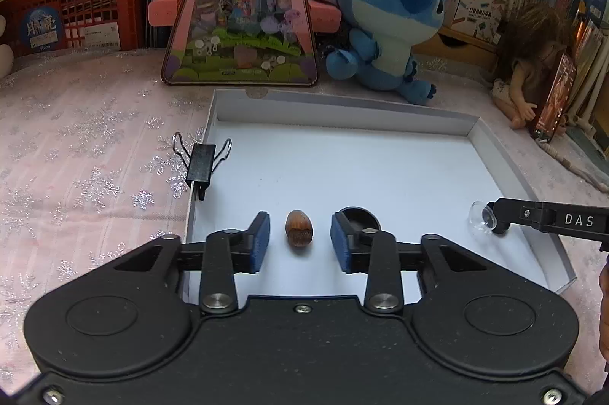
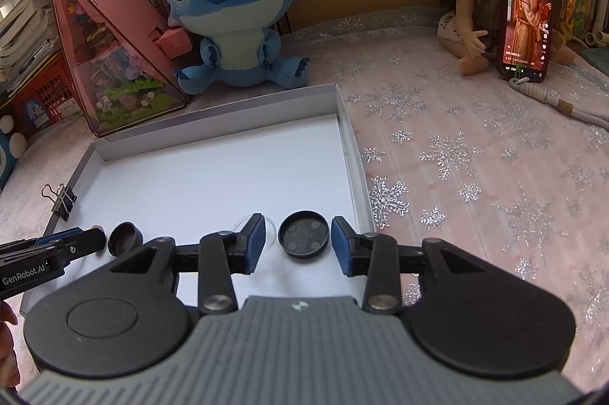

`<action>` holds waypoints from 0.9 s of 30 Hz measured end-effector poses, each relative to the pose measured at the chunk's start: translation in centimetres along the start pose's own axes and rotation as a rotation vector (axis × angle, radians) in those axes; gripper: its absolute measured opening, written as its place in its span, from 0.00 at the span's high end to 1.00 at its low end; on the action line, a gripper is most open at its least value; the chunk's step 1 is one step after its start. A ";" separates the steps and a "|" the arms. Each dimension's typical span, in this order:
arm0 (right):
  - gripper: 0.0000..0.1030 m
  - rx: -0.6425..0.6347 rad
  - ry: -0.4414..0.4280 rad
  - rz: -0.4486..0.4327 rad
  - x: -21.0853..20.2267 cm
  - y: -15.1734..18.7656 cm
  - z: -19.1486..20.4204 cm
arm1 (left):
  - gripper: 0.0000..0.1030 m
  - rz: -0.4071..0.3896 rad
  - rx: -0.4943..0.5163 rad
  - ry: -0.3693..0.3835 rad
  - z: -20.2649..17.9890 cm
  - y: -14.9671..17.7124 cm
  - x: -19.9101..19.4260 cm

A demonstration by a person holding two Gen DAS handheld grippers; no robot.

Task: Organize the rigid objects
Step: 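Open the left gripper on the acorn while the right gripper releases the lid, then withdraw both open grippers from the tray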

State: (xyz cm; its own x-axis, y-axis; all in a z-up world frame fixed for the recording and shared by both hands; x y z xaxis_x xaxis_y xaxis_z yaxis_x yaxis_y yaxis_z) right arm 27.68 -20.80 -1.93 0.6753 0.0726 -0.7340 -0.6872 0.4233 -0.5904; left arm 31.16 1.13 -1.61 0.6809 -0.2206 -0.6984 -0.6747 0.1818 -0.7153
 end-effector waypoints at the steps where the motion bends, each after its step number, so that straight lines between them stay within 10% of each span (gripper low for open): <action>1: 0.45 -0.002 -0.002 -0.003 -0.2 0.0 0.0 | 0.64 -0.004 -0.002 -0.001 0.0 0.0 -0.2; 27: 0.18 -0.134 -0.076 -0.108 -7.1 3.8 0.0 | 0.39 -0.110 0.080 0.074 -3.3 3.4 -8.3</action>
State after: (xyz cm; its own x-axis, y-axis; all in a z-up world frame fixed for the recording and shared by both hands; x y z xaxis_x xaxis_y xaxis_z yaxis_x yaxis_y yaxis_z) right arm 20.27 -19.76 1.08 0.7618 0.1039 -0.6395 -0.6359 0.3086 -0.7074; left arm 22.34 0.45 1.84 0.7243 -0.3130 -0.6144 -0.5709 0.2275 -0.7889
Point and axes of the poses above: each gripper's, at about its wrist camera, not at the fingertips, and x roughly the way its jaws point, z to its left, y to its underside, the point moved 8 cm from there along x, roughly the way its jaws point, and after that the axes turned 11 degrees about x, right-handed, at the moved point
